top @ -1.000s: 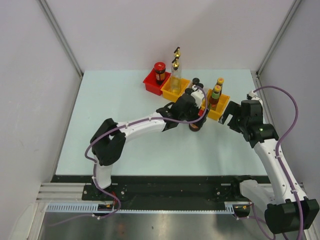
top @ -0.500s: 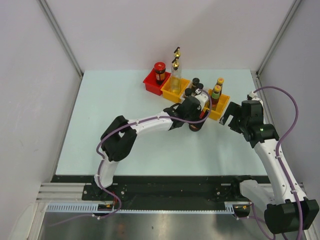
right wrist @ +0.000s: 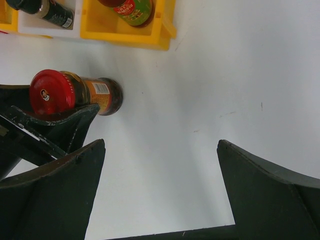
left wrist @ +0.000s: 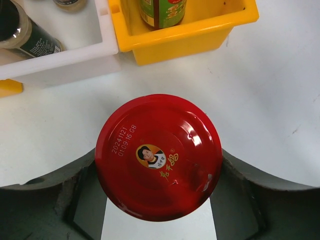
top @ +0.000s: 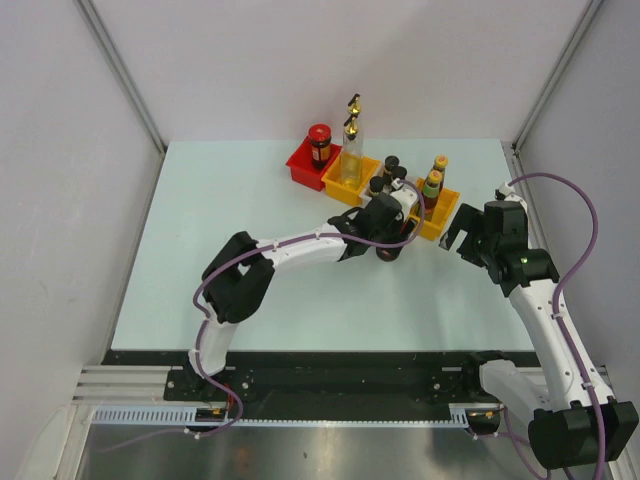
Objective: Organize the condiment bottles
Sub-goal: Pick up the bottle from the center of the board, then place the bottle in the storage box.
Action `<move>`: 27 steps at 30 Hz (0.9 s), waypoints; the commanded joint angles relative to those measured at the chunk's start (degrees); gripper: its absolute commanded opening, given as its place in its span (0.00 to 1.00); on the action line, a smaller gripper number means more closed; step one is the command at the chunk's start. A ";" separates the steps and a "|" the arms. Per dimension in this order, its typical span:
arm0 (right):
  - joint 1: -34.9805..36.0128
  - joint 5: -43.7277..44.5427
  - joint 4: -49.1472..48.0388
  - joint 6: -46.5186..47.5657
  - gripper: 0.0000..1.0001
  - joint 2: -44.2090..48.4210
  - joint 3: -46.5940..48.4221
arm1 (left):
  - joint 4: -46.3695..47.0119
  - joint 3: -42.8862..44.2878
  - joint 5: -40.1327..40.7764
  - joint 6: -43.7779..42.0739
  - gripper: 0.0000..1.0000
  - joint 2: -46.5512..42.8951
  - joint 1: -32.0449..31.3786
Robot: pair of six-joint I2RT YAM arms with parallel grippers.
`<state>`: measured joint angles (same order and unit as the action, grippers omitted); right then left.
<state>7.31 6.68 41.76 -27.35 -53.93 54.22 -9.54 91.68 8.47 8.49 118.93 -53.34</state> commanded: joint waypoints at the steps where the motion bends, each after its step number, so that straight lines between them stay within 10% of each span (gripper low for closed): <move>1: -0.28 0.71 -0.10 0.28 1.00 1.46 0.28 | 2.16 1.32 3.22 -0.67 0.00 -5.64 1.74; 27: -0.54 0.18 -2.38 0.28 1.00 -1.70 0.28 | 3.91 17.20 3.31 -0.93 0.00 -7.33 25.38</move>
<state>7.11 6.63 41.39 -27.35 -55.37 54.22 -14.79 99.44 11.27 8.47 110.21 -29.45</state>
